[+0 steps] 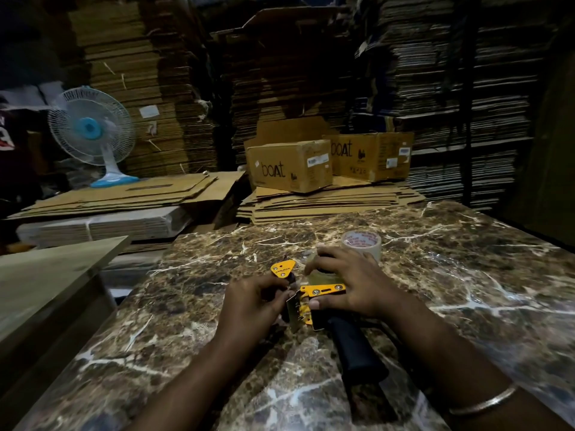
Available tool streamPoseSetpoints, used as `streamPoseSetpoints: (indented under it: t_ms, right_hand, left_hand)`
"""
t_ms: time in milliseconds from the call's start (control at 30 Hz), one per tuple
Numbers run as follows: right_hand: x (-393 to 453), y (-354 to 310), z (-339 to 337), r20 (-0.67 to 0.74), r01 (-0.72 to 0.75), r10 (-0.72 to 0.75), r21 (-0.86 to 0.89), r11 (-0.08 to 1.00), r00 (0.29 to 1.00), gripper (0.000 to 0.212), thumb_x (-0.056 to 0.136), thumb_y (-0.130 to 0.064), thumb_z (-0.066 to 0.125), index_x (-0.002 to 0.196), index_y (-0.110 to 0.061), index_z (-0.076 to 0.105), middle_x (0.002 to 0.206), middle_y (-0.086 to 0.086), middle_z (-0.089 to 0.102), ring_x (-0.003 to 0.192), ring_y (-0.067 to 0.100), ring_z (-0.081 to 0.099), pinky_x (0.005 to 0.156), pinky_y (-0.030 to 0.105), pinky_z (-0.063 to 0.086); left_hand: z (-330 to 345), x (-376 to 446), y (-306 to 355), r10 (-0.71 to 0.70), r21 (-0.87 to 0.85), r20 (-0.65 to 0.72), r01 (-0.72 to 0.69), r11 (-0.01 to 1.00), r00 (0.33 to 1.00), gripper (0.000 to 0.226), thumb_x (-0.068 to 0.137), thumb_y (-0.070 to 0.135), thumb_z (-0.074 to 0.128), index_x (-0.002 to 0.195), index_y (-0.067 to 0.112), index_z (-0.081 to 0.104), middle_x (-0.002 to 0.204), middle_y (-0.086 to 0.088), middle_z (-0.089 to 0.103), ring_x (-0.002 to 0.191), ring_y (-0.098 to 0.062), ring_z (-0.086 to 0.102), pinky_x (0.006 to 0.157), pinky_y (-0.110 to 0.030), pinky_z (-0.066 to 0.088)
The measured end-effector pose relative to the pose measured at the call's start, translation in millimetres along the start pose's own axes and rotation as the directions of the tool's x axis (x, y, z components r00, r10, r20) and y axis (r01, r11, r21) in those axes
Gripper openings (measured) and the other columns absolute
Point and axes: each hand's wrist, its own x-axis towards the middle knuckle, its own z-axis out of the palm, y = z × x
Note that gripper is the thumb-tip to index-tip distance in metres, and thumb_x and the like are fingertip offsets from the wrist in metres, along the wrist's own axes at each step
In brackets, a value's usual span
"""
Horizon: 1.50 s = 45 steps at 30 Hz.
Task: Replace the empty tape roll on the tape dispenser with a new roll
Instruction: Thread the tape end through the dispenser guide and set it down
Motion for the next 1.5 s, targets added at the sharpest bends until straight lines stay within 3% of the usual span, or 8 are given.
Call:
streamPoseSetpoints:
  t_ms: [233, 400, 567, 733, 1000, 1233, 1367, 1500]
  right_hand:
    - [2, 0, 3, 0.000, -0.020, 0.020, 0.022, 1.000, 1.000, 0.082, 0.058, -0.092, 0.044, 0.131, -0.054, 0.050, 0.153, -0.021, 0.039, 0.145, 0.014, 0.029, 0.110, 0.067, 0.025]
    - [2, 0, 4, -0.011, -0.026, 0.026, 0.005, 1.000, 1.000, 0.092, 0.056, -0.094, 0.040, 0.139, -0.053, 0.046, 0.153, -0.021, 0.042, 0.142, 0.012, 0.032, 0.113, 0.065, 0.022]
    - [1, -4, 0, -0.004, -0.041, 0.041, 0.028, 0.999, 0.999, 0.095, 0.053, -0.091, 0.041, 0.139, -0.053, 0.046, 0.147, -0.017, 0.047, 0.142, 0.013, 0.031, 0.115, 0.064, 0.018]
    - [2, -4, 3, -0.005, -0.038, 0.038, 0.031, 0.999, 0.999, 0.093, 0.055, -0.091, 0.042, 0.140, -0.053, 0.045, 0.150, -0.018, 0.045, 0.145, 0.008, 0.027, 0.116, 0.066, 0.015]
    - [7, -7, 4, 0.035, -0.020, 0.020, 0.011, 1.000, 0.999, 0.084, 0.063, -0.089, 0.045, 0.140, -0.055, 0.043, 0.152, -0.019, 0.045, 0.146, 0.012, 0.031, 0.116, 0.071, -0.003]
    - [20, -49, -10, 0.082, 0.093, -0.091, -0.023, 0.995, 0.992, 0.079, 0.070, -0.059, 0.057, 0.146, -0.046, 0.039, 0.165, -0.010, 0.024, 0.154, 0.014, 0.014, 0.114, 0.072, -0.008]
    - [27, -58, 3, 0.134, 0.107, -0.087, -0.155, 0.982, 0.987, 0.092, 0.079, -0.063, 0.066, 0.156, -0.040, 0.022, 0.165, -0.008, 0.025, 0.153, 0.017, 0.020, 0.117, 0.071, 0.001]
    - [29, -53, 5, 0.152, 0.071, -0.039, -0.212, 0.975, 0.988, 0.097, 0.076, -0.076, 0.062, 0.156, -0.037, 0.022, 0.164, -0.011, 0.030, 0.149, 0.017, 0.031, 0.119, 0.065, 0.010]
  left_hand:
    - [-11, -10, -14, -0.194, -0.038, -0.010, 0.194, 0.980, 0.981, 0.017, 0.076, 0.017, 0.084, 0.073, 0.032, 0.076, 0.069, 0.011, 0.075, 0.065, -0.002, 0.070, 0.066, -0.035, 0.058]
    - [-17, -12, -17, -0.283, -0.106, 0.132, 0.298, 0.949, 0.950, 0.015, 0.088, 0.014, 0.074, 0.074, 0.020, 0.076, 0.061, 0.011, 0.071, 0.051, 0.000, 0.059, 0.047, -0.013, 0.046]
    - [-27, -10, -26, -0.306, -0.111, 0.190, 0.330, 0.938, 0.933, 0.017, 0.087, 0.015, 0.074, 0.071, 0.010, 0.072, 0.057, 0.003, 0.057, 0.050, -0.005, 0.048, 0.048, -0.019, 0.038]
    - [-43, -10, -35, -0.390, -0.239, 0.300, 0.465, 0.853, 0.871, 0.010, 0.084, 0.005, 0.075, 0.074, 0.003, 0.073, 0.060, -0.003, 0.064, 0.054, -0.013, 0.059, 0.057, -0.031, 0.054]
    - [-48, -12, -41, -0.381, -0.263, 0.267, 0.447, 0.855, 0.885, 0.014, 0.086, 0.009, 0.074, 0.085, -0.004, 0.071, 0.079, -0.027, 0.068, 0.066, -0.021, 0.065, 0.058, -0.028, 0.053]
    - [-39, -11, -42, -0.387, -0.366, 0.261, 0.461, 0.808, 0.885, 0.006, 0.088, 0.002, 0.071, 0.091, 0.000, 0.075, 0.090, -0.026, 0.074, 0.070, -0.023, 0.069, 0.061, -0.031, 0.055]
    - [-43, -8, -49, -0.348, -0.356, 0.289, 0.438, 0.826, 0.892, 0.006, 0.084, 0.000, 0.074, 0.089, 0.000, 0.076, 0.088, -0.031, 0.072, 0.071, -0.026, 0.066, 0.065, -0.035, 0.054]
    - [-55, -5, -55, -0.314, -0.357, 0.300, 0.411, 0.838, 0.901, 0.004, 0.080, -0.004, 0.076, 0.084, -0.004, 0.075, 0.074, -0.018, 0.075, 0.068, -0.018, 0.069, 0.066, -0.031, 0.054]
